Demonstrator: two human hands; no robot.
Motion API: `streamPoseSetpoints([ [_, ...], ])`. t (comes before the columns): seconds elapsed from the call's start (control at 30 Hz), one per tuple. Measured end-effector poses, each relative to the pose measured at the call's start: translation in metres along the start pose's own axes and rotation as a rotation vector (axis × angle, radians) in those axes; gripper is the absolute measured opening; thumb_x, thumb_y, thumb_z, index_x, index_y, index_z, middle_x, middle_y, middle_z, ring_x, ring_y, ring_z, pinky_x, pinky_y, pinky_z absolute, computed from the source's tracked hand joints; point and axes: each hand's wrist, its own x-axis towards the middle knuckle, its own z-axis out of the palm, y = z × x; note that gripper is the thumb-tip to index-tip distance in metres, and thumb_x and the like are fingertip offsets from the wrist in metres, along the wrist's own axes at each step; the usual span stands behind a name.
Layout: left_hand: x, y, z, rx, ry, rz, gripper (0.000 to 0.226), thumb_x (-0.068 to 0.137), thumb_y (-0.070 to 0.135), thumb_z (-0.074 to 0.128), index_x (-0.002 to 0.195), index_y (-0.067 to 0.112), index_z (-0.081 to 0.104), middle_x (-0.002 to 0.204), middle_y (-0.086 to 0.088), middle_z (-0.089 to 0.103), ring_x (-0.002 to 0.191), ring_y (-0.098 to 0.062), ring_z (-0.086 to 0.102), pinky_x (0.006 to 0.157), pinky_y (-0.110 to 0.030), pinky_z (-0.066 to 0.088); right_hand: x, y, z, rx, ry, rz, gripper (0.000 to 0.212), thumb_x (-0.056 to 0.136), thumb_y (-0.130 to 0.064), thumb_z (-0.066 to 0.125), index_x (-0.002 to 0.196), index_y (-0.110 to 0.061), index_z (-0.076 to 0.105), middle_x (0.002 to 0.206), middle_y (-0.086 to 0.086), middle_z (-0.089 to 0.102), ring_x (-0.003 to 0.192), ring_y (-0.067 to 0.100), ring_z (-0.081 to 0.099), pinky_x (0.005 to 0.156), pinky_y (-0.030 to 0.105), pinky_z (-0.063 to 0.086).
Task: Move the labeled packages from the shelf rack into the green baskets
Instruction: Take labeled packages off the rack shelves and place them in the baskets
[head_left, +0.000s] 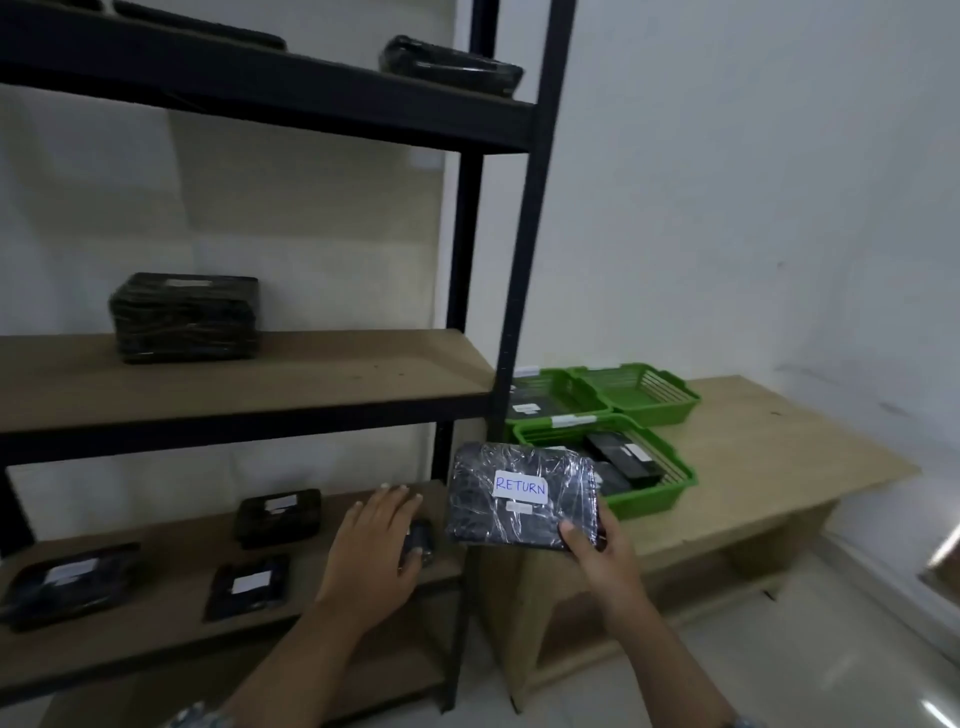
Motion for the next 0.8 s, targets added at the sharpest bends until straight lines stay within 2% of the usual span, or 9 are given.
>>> streamPoseSetpoints([
  [0.07, 0.013, 0.027, 0.009, -0.021, -0.013, 0.046, 0.06, 0.078, 0.039, 0.039, 0.132, 0.017, 0.049, 0.138, -0.004, 0.048, 0.131, -0.024, 0.038, 0.105, -0.044, 0.032, 0.004, 0.006, -0.026, 0.011, 0.041, 0.008, 0.041, 0.083, -0.004, 0.067, 0.122, -0.014, 0.058, 0.11, 0.009, 0.068, 0.103, 0.024, 0.064, 0.098, 0.043, 0.048],
  [0.17, 0.036, 0.06, 0.024, -0.058, -0.031, 0.11, 0.06, 0.077, 0.04, 0.039, 0.13, 0.016, 0.05, 0.135, -0.006, 0.051, 0.128, -0.026, 0.041, 0.103, -0.046, 0.033, 0.014, 0.015, -0.058, 0.018, 0.103, 0.005, 0.037, 0.084, -0.005, 0.066, 0.116, -0.022, 0.059, 0.107, 0.004, 0.069, 0.102, 0.024, 0.065, 0.097, 0.048, 0.049],
  [0.27, 0.063, 0.085, 0.045, -0.092, -0.05, 0.159, 0.06, 0.076, 0.04, 0.04, 0.129, 0.015, 0.052, 0.132, -0.007, 0.053, 0.127, -0.027, 0.043, 0.101, -0.048, 0.036, 0.029, 0.023, -0.082, 0.019, 0.163, 0.006, 0.04, 0.084, -0.005, 0.066, 0.118, -0.024, 0.058, 0.108, 0.002, 0.069, 0.101, 0.021, 0.065, 0.095, 0.043, 0.05],
  [0.43, 0.12, 0.107, 0.088, -0.141, -0.072, 0.194, 0.061, 0.074, 0.04, 0.04, 0.129, 0.015, 0.051, 0.133, -0.007, 0.053, 0.128, -0.028, 0.042, 0.1, -0.049, 0.038, 0.076, 0.034, -0.111, -0.024, 0.206, 0.005, 0.041, 0.085, -0.004, 0.064, 0.124, -0.016, 0.056, 0.103, -0.002, 0.069, 0.095, 0.014, 0.064, 0.086, 0.03, 0.048],
  [0.5, 0.147, 0.111, 0.11, -0.159, -0.076, 0.199, 0.06, 0.075, 0.039, 0.043, 0.129, 0.015, 0.05, 0.133, -0.007, 0.052, 0.128, -0.027, 0.041, 0.101, -0.048, 0.037, 0.105, 0.039, -0.119, -0.04, 0.23, -0.001, 0.041, 0.085, -0.003, 0.064, 0.122, -0.02, 0.057, 0.101, -0.006, 0.069, 0.093, 0.013, 0.065, 0.085, 0.032, 0.049],
  [0.6, 0.193, 0.116, 0.141, -0.181, -0.084, 0.201, 0.06, 0.076, 0.032, 0.054, 0.133, 0.015, 0.047, 0.137, -0.007, 0.049, 0.132, -0.027, 0.037, 0.104, -0.048, 0.032, 0.154, 0.047, -0.124, -0.028, 0.258, 0.033, 0.041, 0.085, -0.005, 0.064, 0.117, -0.029, 0.056, 0.101, -0.007, 0.069, 0.095, 0.02, 0.065, 0.089, 0.044, 0.052],
  [0.67, 0.223, 0.117, 0.159, -0.186, -0.102, 0.181, 0.062, 0.076, 0.03, 0.055, 0.136, 0.016, 0.044, 0.14, -0.007, 0.045, 0.133, -0.027, 0.034, 0.107, -0.048, 0.028, 0.186, 0.051, -0.125, -0.028, 0.254, 0.06, 0.041, 0.086, -0.004, 0.063, 0.119, -0.026, 0.055, 0.099, -0.007, 0.069, 0.092, 0.02, 0.065, 0.091, 0.048, 0.052],
  [0.73, 0.254, 0.117, 0.173, -0.191, -0.11, 0.161, 0.062, 0.079, 0.03, 0.056, 0.138, 0.017, 0.041, 0.143, -0.006, 0.041, 0.136, -0.027, 0.029, 0.108, -0.047, 0.024, 0.216, 0.051, -0.124, -0.038, 0.252, 0.074, 0.043, 0.086, -0.005, 0.063, 0.126, -0.02, 0.053, 0.1, -0.004, 0.069, 0.093, 0.019, 0.065, 0.091, 0.046, 0.052],
  [0.8, 0.283, 0.115, 0.186, -0.2, -0.11, 0.143, 0.062, 0.082, 0.029, 0.057, 0.14, 0.017, 0.037, 0.145, -0.006, 0.037, 0.137, -0.026, 0.025, 0.11, -0.046, 0.022, 0.245, 0.054, -0.123, -0.048, 0.261, 0.082, 0.043, 0.087, -0.008, 0.063, 0.128, -0.018, 0.053, 0.103, 0.0, 0.068, 0.095, 0.019, 0.065, 0.087, 0.038, 0.052],
])
